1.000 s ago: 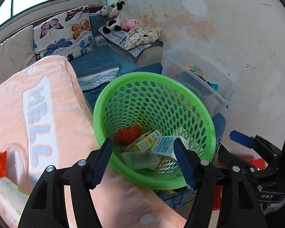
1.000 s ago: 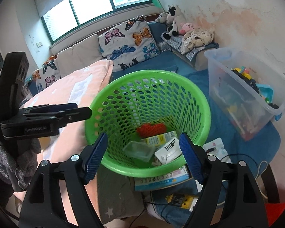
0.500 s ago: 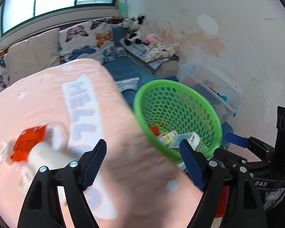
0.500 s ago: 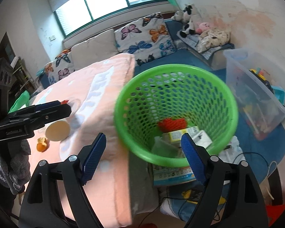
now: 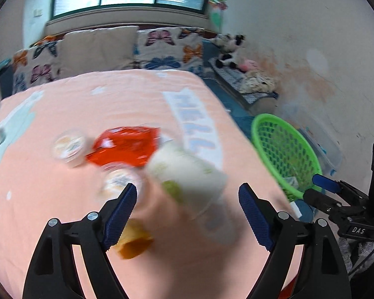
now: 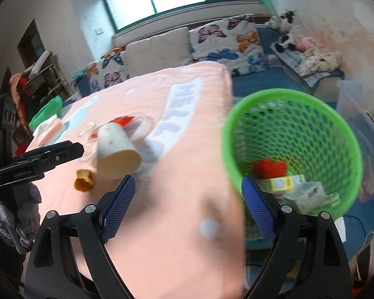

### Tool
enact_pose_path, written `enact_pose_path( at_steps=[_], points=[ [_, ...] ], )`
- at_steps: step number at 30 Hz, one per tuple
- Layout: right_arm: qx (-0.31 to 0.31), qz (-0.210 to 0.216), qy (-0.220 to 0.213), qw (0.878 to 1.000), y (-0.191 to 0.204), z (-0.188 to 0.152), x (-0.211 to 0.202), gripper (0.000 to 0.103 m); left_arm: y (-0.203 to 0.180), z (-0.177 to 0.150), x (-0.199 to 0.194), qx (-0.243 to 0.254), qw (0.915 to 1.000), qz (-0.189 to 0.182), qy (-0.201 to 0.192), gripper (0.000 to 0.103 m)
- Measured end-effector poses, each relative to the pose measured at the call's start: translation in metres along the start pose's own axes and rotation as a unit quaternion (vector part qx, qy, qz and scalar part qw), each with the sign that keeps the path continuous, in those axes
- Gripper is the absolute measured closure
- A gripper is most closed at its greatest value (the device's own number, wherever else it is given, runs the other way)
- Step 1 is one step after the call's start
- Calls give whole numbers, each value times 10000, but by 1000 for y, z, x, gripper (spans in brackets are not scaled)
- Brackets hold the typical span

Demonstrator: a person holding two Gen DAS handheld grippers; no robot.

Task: Collect trash
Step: 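Grasp the white paper cup with the right tool while the left tool moves to the cake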

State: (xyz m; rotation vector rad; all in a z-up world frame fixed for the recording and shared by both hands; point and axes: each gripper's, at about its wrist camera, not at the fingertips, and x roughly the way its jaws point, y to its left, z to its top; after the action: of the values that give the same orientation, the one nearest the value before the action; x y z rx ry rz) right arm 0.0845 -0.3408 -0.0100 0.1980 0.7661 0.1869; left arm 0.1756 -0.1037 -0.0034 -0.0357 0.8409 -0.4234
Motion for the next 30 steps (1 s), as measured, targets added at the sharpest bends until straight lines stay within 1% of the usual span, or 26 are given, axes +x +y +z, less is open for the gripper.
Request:
enact_pose_path(
  at_steps=[5, 13, 20, 30],
  points=[
    [-257, 212, 99, 9994, 30, 7, 18, 15, 34, -10, -13, -272, 9993, 238, -63, 21],
    [-714, 452, 282, 9960, 68, 21, 47, 15, 69, -24, -24, -628, 9971, 421, -77, 21],
    [-944, 640, 481, 9923, 90, 34, 73, 15, 78, -28, -25, -737, 9961, 476, -62, 20],
    [-1221, 698, 756, 9872, 105, 40, 105, 15, 90, -34, -22, -864, 9951, 471, 25, 19]
  ],
)
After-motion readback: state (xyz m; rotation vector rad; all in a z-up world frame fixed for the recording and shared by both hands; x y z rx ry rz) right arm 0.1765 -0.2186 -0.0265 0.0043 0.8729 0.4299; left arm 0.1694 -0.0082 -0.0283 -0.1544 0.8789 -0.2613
